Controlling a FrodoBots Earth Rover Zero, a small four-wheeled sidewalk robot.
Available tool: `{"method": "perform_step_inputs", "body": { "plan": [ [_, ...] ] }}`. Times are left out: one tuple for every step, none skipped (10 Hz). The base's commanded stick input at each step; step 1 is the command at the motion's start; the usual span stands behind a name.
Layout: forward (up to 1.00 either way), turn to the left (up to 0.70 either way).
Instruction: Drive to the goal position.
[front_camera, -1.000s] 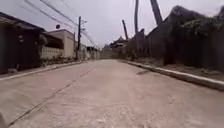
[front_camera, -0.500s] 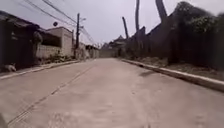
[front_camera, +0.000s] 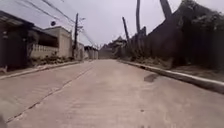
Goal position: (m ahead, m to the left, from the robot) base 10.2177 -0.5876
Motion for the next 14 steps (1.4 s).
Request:
{"method": "perform_step_inputs", "body": {
  "plan": [
    [1.00, 0.00],
    [1.00, 0.00],
    [1.00, 0.00],
    [1.00, 0.00],
    [1.00, 0.00],
    [1.00, 0.00],
    [1.00, 0.00],
    [1.00, 0.00],
    [1.00, 0.00],
    [1.00, 0.00],
    [1.00, 0.00],
    [1.00, 0.00],
    [1.00, 0.00],
    [1.00, 0.00]
  ]
}}
